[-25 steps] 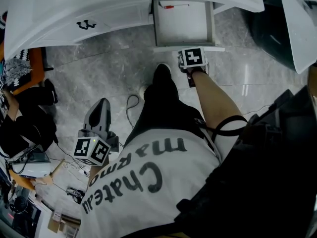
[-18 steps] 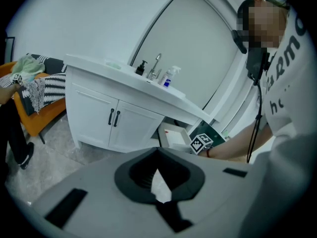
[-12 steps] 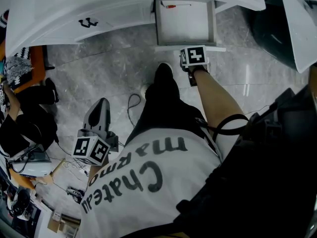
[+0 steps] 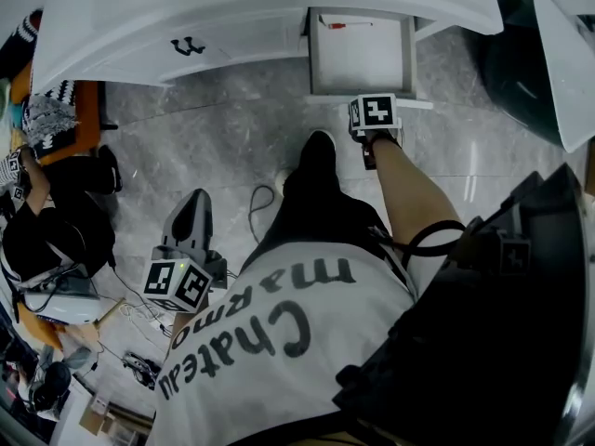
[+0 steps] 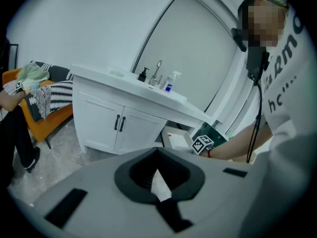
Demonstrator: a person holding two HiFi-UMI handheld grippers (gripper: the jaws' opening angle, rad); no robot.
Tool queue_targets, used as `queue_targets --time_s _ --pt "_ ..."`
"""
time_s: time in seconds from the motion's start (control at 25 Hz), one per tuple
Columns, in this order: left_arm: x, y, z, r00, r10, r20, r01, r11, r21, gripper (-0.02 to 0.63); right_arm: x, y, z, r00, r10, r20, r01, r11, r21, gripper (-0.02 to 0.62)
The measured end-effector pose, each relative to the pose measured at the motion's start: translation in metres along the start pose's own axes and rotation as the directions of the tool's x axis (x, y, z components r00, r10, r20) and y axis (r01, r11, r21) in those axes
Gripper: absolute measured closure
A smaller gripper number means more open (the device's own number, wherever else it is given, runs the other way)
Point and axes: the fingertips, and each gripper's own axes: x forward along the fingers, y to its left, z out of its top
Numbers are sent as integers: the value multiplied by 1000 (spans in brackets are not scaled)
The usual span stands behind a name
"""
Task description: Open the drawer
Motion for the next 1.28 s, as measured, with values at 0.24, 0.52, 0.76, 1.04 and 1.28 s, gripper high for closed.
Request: queue_targets --time_s 0.24,0.52,0.76,1.04,1.28 --pt "-11 -2 11 999 6 50 -7 1000 6 597 -21 -3 6 998 -47 46 45 998 43 440" --pt "-13 -17 21 995 -51 89 47 998 43 598 -58 -14 9 992 -104 71 97 990 104 560" --pt "-12 -37 24 988 -115 105 110 993 46 598 -102 -7 16 988 -51 148 40 996 74 563" --pt "-7 -88 38 969 -200 145 185 976 112 598 -199 -1 41 889 145 433 -204 974 93 584" --pt "-29 -117 48 960 -209 189 191 976 109 598 -285 -3 42 748 289 598 -383 923 32 584"
